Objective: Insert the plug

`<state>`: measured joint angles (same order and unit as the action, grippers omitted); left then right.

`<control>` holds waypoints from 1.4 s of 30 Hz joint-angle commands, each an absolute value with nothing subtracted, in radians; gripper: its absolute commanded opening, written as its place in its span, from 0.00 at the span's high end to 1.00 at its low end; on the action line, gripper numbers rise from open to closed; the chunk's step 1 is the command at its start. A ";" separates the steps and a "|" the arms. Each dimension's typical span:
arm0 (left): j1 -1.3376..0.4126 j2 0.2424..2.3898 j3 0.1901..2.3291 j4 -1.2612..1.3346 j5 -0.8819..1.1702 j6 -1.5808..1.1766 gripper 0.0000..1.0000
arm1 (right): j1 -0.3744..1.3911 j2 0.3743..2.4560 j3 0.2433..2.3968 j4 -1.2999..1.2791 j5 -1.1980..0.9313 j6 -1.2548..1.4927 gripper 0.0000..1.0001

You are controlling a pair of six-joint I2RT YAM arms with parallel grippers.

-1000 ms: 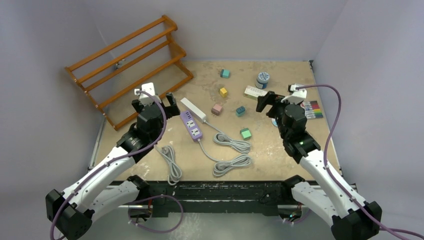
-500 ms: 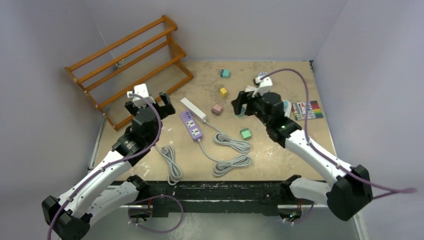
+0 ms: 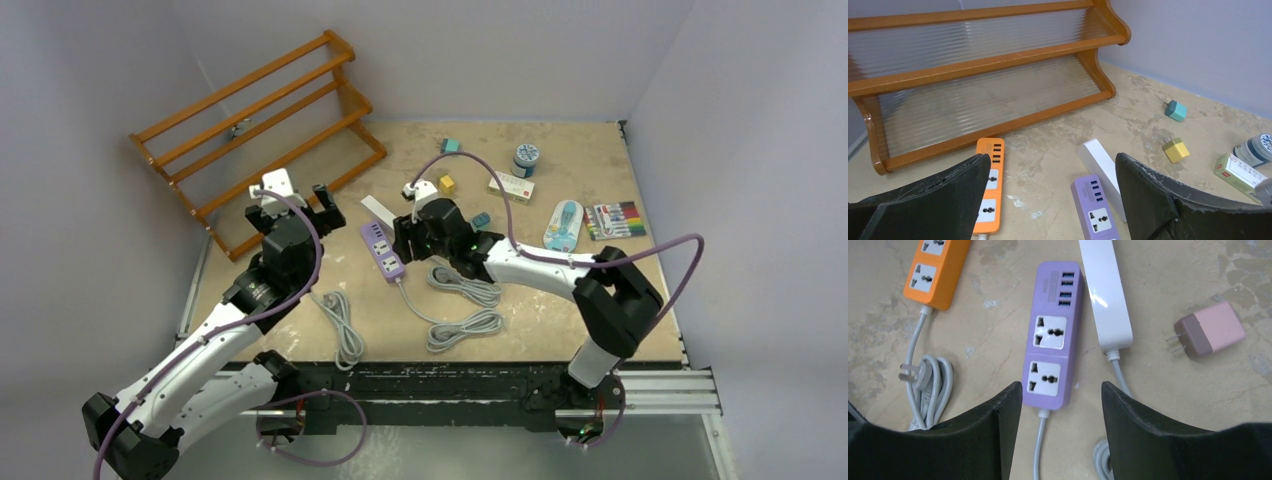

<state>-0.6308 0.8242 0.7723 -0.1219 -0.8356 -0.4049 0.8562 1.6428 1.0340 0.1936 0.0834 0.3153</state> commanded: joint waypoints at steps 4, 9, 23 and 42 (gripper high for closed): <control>-0.644 0.809 0.779 -0.110 -0.901 -0.395 0.06 | 0.844 1.761 1.242 0.199 0.100 0.302 0.42; -0.647 0.805 0.780 -0.110 -0.906 -0.395 0.06 | 0.876 1.804 1.249 0.166 0.000 0.291 0.40; -0.647 0.810 0.781 -0.110 -0.905 -0.395 0.06 | 0.959 1.908 1.264 0.043 0.167 0.334 0.28; -0.649 0.810 0.785 -0.118 -0.911 -0.395 0.06 | 1.003 1.958 1.273 -0.010 0.247 0.334 0.41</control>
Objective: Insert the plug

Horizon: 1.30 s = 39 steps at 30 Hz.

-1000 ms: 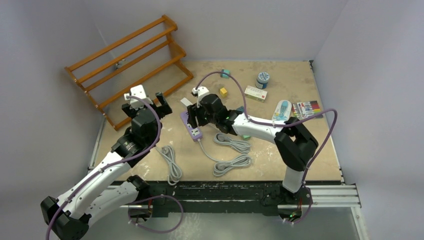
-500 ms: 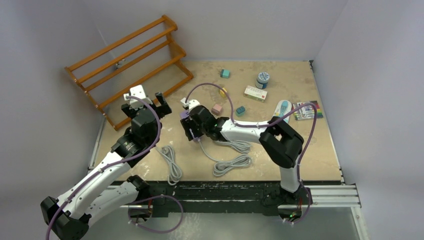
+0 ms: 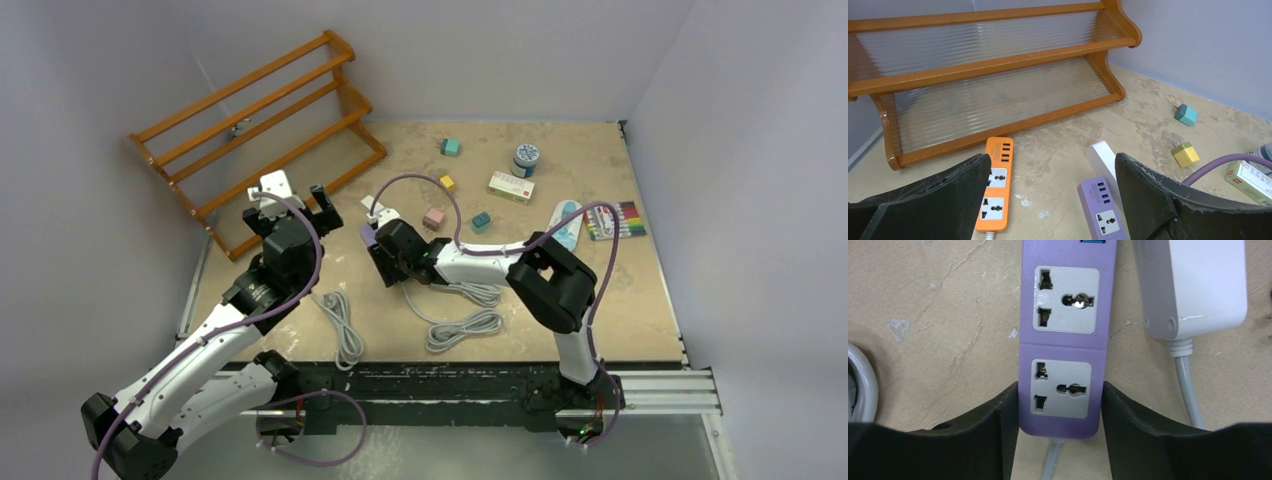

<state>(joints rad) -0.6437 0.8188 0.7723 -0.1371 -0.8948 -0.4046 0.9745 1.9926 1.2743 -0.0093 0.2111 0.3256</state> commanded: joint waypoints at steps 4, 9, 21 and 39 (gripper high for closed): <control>-0.649 0.803 0.785 -0.118 -0.915 -0.394 0.06 | 1.037 1.926 1.222 -0.010 0.244 0.362 0.48; -0.648 0.809 0.789 -0.117 -0.900 -0.393 0.06 | 1.056 1.879 1.178 -0.014 0.218 0.411 0.38; -0.649 0.808 0.790 -0.120 -0.893 -0.397 0.05 | 0.842 1.558 1.157 -0.167 0.370 0.543 0.12; -0.650 0.813 0.787 -0.116 -0.870 -0.406 0.05 | 0.540 1.380 0.759 -0.072 0.232 0.531 0.23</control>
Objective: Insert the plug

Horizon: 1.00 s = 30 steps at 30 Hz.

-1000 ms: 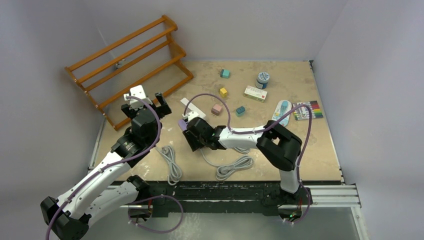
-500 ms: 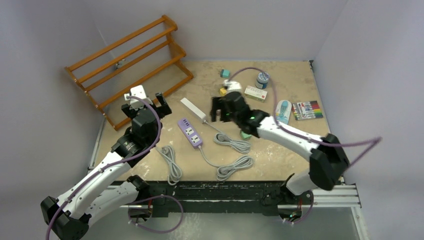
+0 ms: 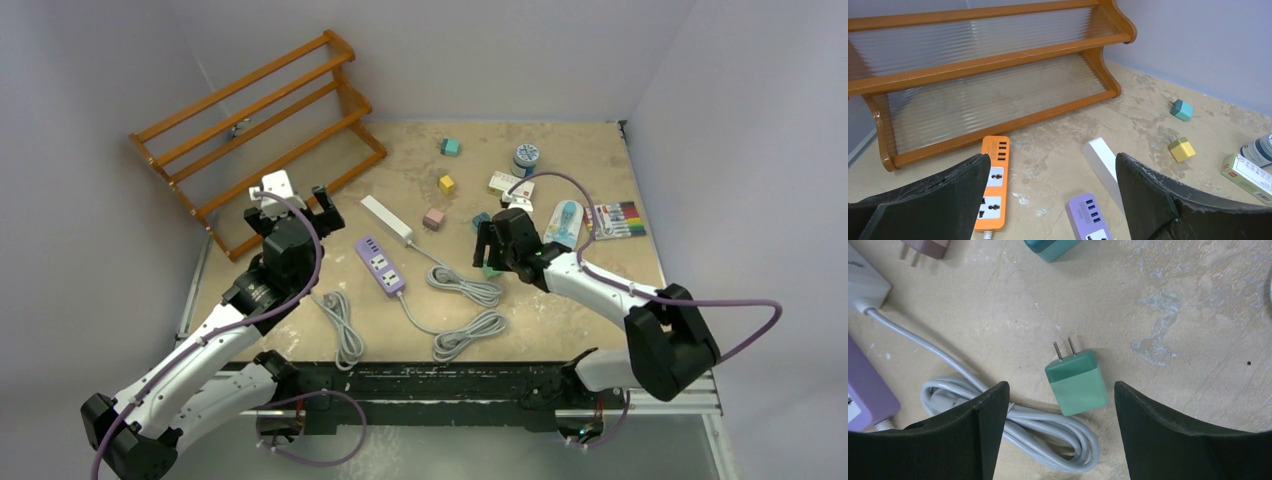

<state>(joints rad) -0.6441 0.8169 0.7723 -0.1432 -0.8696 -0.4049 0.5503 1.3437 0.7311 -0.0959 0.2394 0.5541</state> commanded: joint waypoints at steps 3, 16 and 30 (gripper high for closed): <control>-0.652 0.815 0.789 -0.118 -0.872 -0.405 0.05 | 0.534 1.406 0.751 -0.056 0.239 0.521 0.29; -0.653 0.805 0.796 -0.124 -0.843 -0.403 0.04 | 0.532 1.490 0.787 -0.100 0.157 0.444 0.36; -0.655 0.798 0.793 -0.121 -0.839 -0.402 0.04 | 0.531 1.530 0.802 -0.149 0.186 0.442 0.47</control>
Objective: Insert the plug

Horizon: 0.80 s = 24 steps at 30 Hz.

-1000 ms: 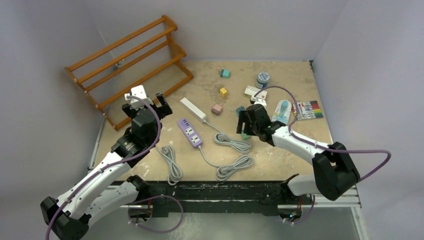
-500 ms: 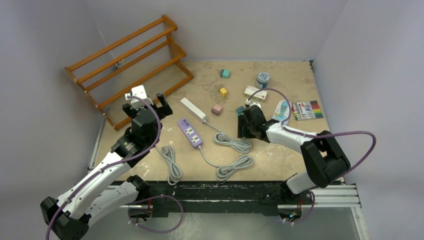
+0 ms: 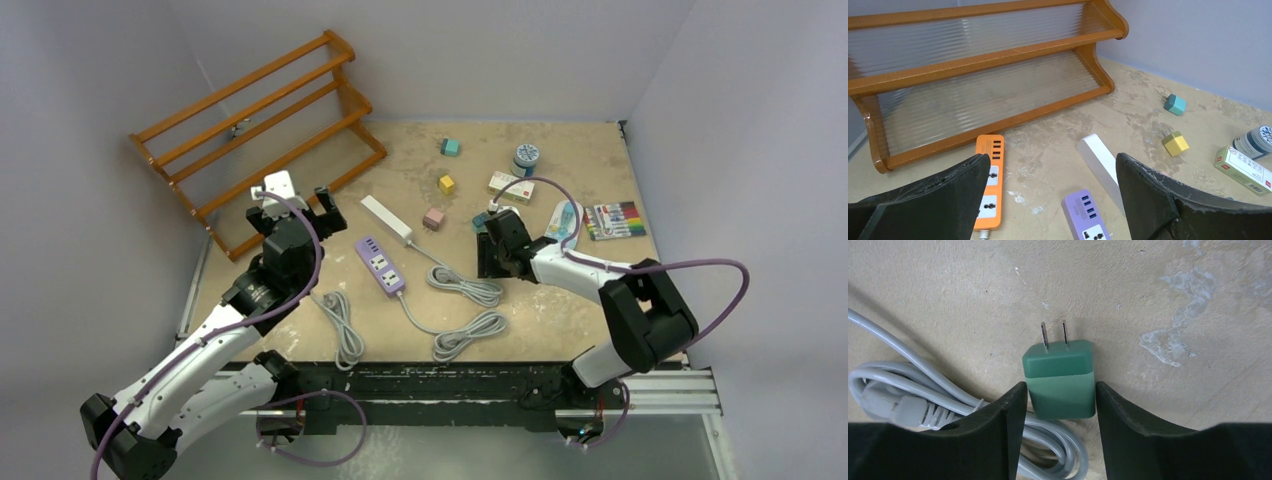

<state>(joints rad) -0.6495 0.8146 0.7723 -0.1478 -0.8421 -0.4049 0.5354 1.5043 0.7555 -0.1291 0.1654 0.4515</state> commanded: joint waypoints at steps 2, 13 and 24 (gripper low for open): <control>-0.654 0.796 0.793 -0.121 -0.841 -0.402 0.04 | 0.532 1.519 0.800 -0.144 0.193 0.442 0.58; -0.666 0.796 0.791 -0.081 -0.609 -0.412 0.20 | 0.536 1.080 0.780 0.031 0.127 0.222 1.00; -0.666 1.010 0.958 0.066 0.360 -0.560 0.12 | 0.782 0.926 0.807 0.113 -0.106 -0.196 1.00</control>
<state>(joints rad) -0.6621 0.9588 0.8829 -0.0608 -0.0380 -0.4587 0.6964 0.9257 0.7681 0.0963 -0.0750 0.0177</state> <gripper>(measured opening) 0.851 0.460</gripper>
